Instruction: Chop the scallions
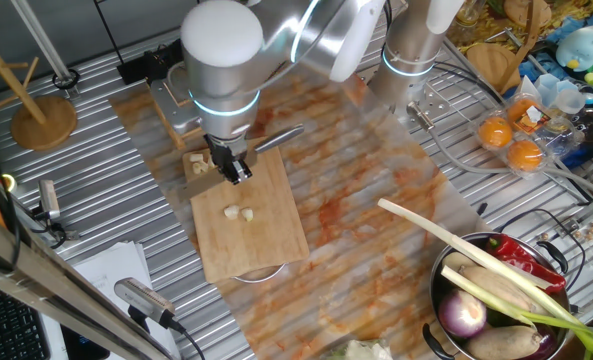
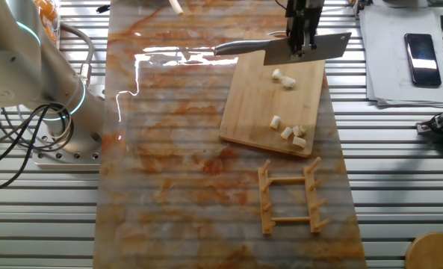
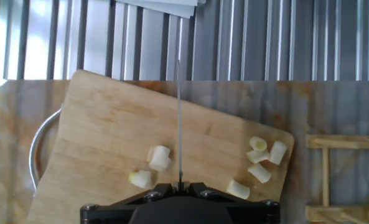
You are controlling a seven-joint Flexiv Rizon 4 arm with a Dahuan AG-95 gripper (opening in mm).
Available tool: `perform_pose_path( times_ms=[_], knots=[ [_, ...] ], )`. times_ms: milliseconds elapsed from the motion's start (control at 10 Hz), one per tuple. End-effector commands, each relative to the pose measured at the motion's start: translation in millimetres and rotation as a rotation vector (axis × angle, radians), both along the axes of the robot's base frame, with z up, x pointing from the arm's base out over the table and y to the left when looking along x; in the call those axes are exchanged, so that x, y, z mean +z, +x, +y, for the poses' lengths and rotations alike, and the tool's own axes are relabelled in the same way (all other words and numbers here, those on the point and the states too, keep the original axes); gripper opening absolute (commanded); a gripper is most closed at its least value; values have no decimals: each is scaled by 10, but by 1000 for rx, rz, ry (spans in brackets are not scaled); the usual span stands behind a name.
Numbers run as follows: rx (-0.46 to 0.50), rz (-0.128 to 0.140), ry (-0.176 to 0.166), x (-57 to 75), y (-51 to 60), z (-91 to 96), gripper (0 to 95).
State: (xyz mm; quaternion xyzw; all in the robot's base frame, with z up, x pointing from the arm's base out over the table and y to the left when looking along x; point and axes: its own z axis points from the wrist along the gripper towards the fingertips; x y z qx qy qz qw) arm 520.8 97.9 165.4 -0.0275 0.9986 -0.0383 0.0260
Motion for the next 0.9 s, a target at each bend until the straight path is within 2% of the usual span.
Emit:
perform_pose_path(
  times_ms=[100,200,300,400,600,800,900],
  knots=[
    [-162,-10,101,1,-2,3,0],
    [-163,-7,89,1,-2,3,0],
    [-136,-8,61,-49,-28,-132,0],
    [-127,-7,57,-72,-12,-231,0],
    [-64,14,42,-126,199,-732,0],
    [-6,23,5,-172,259,-1100,0],
    [6,34,-11,-178,259,-1195,0]
  ],
)
